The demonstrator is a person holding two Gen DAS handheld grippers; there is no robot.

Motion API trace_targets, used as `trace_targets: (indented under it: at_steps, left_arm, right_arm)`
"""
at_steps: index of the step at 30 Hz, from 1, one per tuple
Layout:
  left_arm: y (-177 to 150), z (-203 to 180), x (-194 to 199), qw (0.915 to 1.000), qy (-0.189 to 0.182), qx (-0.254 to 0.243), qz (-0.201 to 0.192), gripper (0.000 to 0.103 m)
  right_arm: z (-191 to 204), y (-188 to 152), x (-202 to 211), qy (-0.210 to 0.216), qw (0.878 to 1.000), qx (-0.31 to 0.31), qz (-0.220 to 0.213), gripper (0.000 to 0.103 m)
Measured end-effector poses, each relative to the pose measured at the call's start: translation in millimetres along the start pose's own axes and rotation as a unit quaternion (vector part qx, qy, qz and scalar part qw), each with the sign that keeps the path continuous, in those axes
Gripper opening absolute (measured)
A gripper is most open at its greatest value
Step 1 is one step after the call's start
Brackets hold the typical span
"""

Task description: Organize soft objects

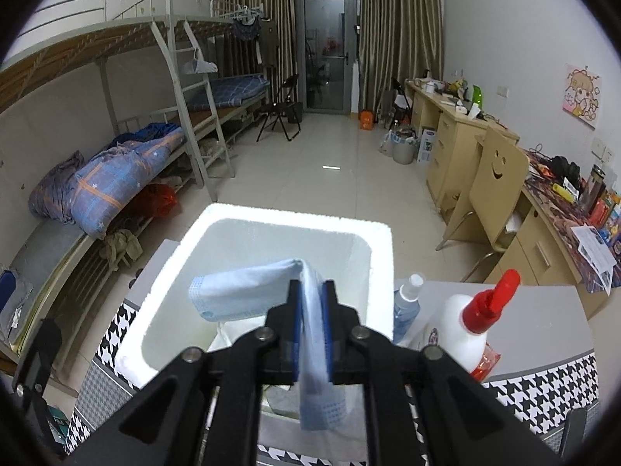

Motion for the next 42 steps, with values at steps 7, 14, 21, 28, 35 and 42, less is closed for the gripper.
trace_targets:
  at_steps: [7, 14, 21, 28, 35, 42]
  left_arm:
    - [1, 4, -1, 1.0000, -0.003, 0.002, 0.001, 0.102]
    - [2, 0, 2, 1.0000, -0.006, 0.003, 0.001, 0.102]
    - [4, -12, 20, 0.9998, -0.017, 0.000, -0.007, 0.102]
    - [3, -23, 49, 0.9995, -0.025, -0.008, -0.018, 0.102]
    - [-3, -26, 79, 0.9992, -0.032, -0.005, -0.025, 0.102]
    - [-15, -33, 111, 0.9984, -0.046, -0.004, -0.034, 0.102]
  right_arm:
    - [4, -3, 7, 0.006, 1.000, 0.014, -0.003, 0.061]
    - [3, -5, 24, 0.009, 1.000, 0.018, -0.020, 0.068]
    - [2, -13, 52, -0.003, 0.998, 0.035, -0.050, 0.086]
    - [-4, -25, 85, 0.005, 0.997, 0.032, -0.074, 0.088]
    - [-12, -46, 122, 0.010, 0.995, 0.023, -0.098, 0.094]
    - [-13, -72, 153, 0.013, 0.993, 0.023, -0.113, 0.097]
Point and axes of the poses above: each gripper's, at about its wrist camera, not at the fingertips, and x roughly against the way its jaws point, z to its left, y to its top, the point moved 4 cm from there along -x, roughly the way its jaws point, and after that the axes turned 7 degrees about -x, right-handed, at the moved point
